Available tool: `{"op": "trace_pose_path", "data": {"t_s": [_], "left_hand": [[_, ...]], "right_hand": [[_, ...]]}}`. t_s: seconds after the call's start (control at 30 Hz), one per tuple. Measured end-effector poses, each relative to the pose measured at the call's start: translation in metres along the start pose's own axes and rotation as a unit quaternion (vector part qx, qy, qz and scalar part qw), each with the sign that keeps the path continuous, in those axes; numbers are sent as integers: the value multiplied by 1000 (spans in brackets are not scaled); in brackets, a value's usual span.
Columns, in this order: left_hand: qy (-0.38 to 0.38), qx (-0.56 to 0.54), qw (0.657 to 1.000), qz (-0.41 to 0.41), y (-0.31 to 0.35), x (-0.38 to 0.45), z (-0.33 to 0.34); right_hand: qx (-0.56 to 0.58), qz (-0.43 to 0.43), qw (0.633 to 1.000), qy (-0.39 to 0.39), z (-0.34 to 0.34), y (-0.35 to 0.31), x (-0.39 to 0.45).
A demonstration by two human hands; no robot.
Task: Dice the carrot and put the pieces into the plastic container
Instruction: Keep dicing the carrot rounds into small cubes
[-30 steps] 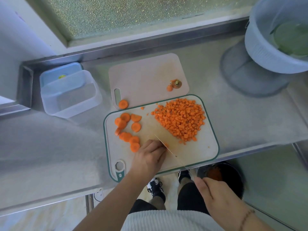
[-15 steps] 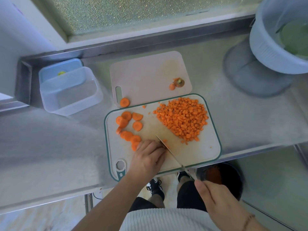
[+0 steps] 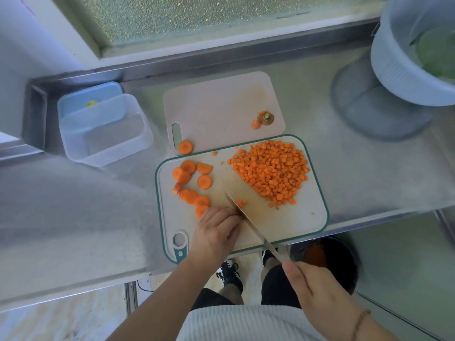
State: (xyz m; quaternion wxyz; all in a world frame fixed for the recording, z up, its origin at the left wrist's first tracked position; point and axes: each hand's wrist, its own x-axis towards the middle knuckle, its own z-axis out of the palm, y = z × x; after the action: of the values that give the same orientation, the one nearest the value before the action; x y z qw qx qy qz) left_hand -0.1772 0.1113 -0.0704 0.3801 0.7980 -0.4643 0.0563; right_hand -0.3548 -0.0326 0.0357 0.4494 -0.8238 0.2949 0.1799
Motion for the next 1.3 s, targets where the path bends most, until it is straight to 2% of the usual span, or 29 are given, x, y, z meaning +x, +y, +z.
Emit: {"op": "trace_pose_path", "data": {"t_s": [0.17,0.27,0.47,0.57,0.7,0.8,0.97,1.07,1.17,1.3], "left_hand": [[6,-5,1000,-10,1,1,2],[19,-10,1000,-13,-1,2,3],[28,-53,998,0,0,0,-9],[52,-46,997,22,-6,-1,-22],[89,33,995,-40,-15,4,-33],[51,81,995,-40,-18,9,-37],[-36,119,990,-70,-23,10,-46],[-77,143,982,-98,-33,10,-52],[-112,160,978,-68,-45,11,-57],[-89,187,978,22,-58,12,-67]], "right_hand": [[-22,26,999,-12,7,-2,5],[-27,-2,1000,10,13,-8,21],[47,-11,999,25,7,-8,12],[86,10,996,-16,4,-4,1],[89,20,994,-56,11,-4,5],[116,37,990,-70,8,-2,14],[222,137,965,4,-21,-2,36],[207,115,972,-9,-32,-12,43],[225,117,967,-26,-30,-17,40],[250,126,959,-34,-26,-21,31]]}}
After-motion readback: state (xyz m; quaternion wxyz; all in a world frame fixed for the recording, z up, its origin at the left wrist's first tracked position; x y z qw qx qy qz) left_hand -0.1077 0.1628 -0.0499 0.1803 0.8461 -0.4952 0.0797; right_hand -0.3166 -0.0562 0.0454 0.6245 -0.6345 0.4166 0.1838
